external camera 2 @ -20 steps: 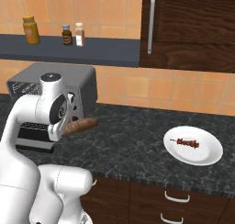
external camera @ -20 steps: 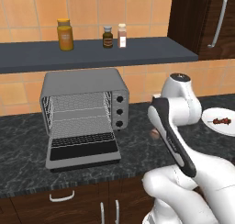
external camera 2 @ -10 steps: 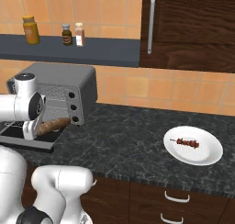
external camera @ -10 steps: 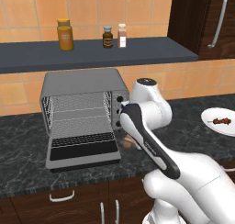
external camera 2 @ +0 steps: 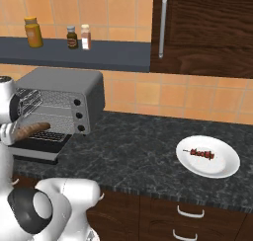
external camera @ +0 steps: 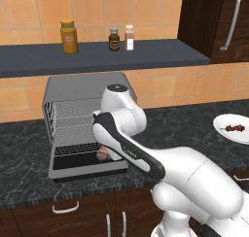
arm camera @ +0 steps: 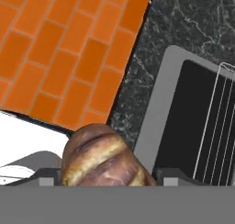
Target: Pick up the kebab skewer and baguette bread, and place them inside the toaster oven. Close the toaster oven door and start by setting the timer.
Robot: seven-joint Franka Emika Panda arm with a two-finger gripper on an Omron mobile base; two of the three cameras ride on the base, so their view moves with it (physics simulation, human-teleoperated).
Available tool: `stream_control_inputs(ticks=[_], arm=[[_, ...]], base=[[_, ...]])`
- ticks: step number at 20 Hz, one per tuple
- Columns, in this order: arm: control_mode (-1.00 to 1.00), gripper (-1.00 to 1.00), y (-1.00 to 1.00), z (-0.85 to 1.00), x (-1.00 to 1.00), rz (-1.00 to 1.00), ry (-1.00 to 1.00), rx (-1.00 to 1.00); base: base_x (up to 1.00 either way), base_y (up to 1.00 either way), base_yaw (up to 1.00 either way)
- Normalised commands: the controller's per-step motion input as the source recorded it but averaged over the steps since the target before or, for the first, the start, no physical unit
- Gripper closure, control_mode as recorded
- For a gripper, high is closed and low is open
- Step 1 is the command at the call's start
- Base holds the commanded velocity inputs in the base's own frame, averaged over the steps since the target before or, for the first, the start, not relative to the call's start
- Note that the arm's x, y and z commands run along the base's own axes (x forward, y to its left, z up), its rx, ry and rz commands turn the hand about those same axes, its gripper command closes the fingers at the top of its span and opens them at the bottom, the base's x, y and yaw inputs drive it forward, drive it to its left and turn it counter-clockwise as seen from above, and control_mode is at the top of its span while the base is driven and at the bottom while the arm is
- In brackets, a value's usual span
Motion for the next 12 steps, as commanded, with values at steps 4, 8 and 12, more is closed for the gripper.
stream_control_inputs(ticks=[4,8,12], arm=[[-1.0,1.0,0.91,-0.07,0.74,0.01,0.0,0.12],[-1.0,1.0,0.66,-0.47,0.71,0.0,0.0,0.08],[-1.0,1.0,0.62,-0.24,0.59,0.0,-0.01,0.02]], base=[[0.0,0.0,0.0],[0.0,0.0,0.0],[0.0,0.0,0.0]])
